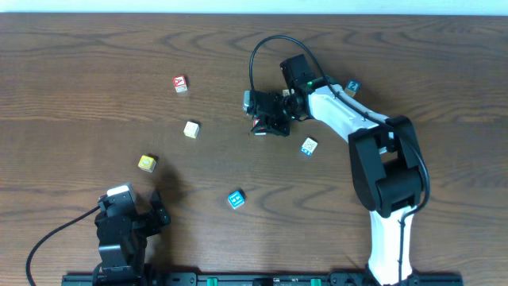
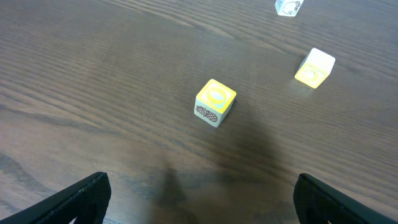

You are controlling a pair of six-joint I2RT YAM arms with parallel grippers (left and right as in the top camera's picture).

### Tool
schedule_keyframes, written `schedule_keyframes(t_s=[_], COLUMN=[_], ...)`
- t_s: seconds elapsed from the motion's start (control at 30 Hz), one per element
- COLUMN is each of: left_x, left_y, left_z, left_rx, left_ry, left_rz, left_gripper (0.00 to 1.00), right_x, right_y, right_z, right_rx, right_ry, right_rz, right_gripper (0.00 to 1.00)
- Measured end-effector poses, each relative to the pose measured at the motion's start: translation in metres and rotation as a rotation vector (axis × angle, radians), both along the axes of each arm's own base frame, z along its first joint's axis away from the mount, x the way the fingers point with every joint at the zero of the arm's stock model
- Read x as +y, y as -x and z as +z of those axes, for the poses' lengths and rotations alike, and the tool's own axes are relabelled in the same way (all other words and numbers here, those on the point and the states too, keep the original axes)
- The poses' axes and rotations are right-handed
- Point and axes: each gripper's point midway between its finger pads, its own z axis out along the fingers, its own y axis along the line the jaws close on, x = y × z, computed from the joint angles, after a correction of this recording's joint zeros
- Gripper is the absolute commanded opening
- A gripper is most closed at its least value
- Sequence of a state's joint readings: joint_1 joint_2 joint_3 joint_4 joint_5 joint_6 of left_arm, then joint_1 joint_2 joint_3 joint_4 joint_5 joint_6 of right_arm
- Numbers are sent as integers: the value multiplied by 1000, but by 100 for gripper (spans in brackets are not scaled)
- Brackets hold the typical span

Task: Spell out Ai2
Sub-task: 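Carry the red 'I' block toward the table center with the right gripper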

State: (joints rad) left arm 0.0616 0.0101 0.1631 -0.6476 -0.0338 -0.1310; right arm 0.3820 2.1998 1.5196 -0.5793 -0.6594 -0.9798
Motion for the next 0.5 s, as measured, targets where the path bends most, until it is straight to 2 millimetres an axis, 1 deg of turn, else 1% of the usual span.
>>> schedule_keyframes(t_s=[0.1,0.13,0.17,0.2,0.23,0.27,0.33,0.47,0.5], left_x=[0,0,0,0,0,0,0,0,0], left_y=[0,0,0,0,0,0,0,0,0], left_z=[0,0,0,0,0,0,0,0,0], left_rx=[0,0,0,0,0,0,0,0,0], left_ry=[0,0,0,0,0,0,0,0,0], left_rz=[0,0,0,0,0,0,0,0,0], left_gripper=[95,95,95,95,95,95,95,95,95], right_x=[1,1,1,1,1,1,1,0,0], right_y=[-1,-1,-1,-2,-2,-2,-2,-3,-3], right_z=[-1,-1,-1,-1,-1,-1,-1,-2,-2], right_rx=[-2,-3,-5,-7,-8,-9,-9,-9,-7], right_ry=[-5,-5,-6,-7,-7,-6,-5,1,4], right_rz=[2,1,1,1,1,1,0,-7,-11], right_gripper=[1,6,13,15,25,29,30,41,43])
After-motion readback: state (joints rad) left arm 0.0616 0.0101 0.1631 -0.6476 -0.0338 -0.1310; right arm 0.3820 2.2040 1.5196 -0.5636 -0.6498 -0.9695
